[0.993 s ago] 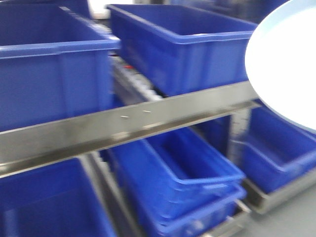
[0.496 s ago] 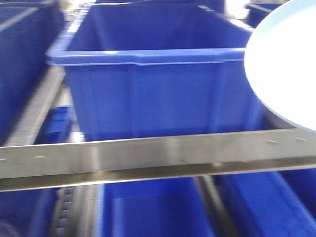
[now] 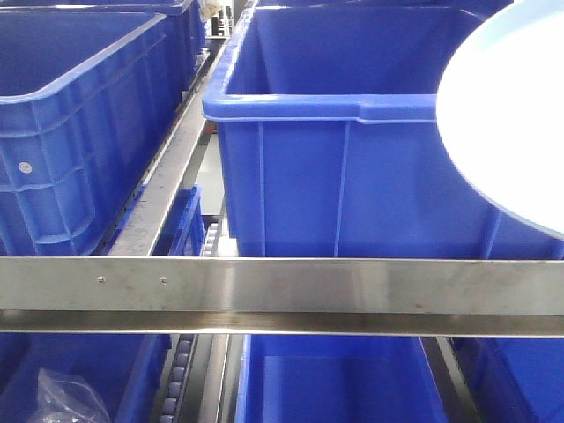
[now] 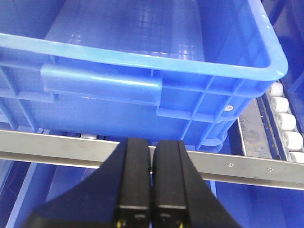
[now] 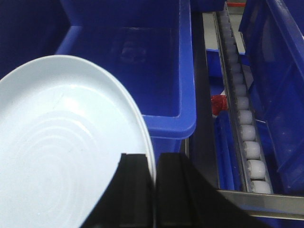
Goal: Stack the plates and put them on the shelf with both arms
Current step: 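Align the base in front of the blue bin on the shelf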
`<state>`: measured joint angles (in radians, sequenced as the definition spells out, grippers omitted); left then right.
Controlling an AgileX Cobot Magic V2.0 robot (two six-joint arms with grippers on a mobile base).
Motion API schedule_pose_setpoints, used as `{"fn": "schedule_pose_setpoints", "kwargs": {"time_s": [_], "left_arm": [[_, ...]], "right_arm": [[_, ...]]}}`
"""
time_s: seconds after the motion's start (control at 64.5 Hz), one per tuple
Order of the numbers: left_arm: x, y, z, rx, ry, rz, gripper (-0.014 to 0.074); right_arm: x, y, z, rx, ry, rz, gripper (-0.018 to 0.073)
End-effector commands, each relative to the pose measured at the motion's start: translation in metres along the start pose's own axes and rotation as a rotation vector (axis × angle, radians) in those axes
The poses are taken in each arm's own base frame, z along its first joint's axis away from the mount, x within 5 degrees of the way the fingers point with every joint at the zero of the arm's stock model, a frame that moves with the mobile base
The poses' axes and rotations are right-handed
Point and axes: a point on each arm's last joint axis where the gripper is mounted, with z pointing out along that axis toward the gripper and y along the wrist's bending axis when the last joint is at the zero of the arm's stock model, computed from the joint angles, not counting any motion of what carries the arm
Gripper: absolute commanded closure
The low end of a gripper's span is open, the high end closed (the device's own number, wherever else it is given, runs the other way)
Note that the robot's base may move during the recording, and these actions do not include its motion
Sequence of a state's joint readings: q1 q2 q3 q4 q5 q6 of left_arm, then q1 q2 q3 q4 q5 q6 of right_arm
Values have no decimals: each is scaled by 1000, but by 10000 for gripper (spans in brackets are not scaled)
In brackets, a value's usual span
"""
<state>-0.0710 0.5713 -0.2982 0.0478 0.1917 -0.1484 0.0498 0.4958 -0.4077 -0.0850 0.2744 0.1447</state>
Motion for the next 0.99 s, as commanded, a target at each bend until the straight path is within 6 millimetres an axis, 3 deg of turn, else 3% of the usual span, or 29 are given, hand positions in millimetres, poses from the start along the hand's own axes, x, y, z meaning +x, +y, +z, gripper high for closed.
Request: {"fn": "schedule_pose_setpoints", "kwargs": {"time_s": [0.0, 0.977], "left_arm": [[-16, -3, -2, 22, -99, -13, 508], [-16, -3, -2, 22, -99, -13, 508]], "right_arm": [[-20, 1, -3, -9, -129, -6, 512], [-20, 1, -3, -9, -129, -6, 512]]}}
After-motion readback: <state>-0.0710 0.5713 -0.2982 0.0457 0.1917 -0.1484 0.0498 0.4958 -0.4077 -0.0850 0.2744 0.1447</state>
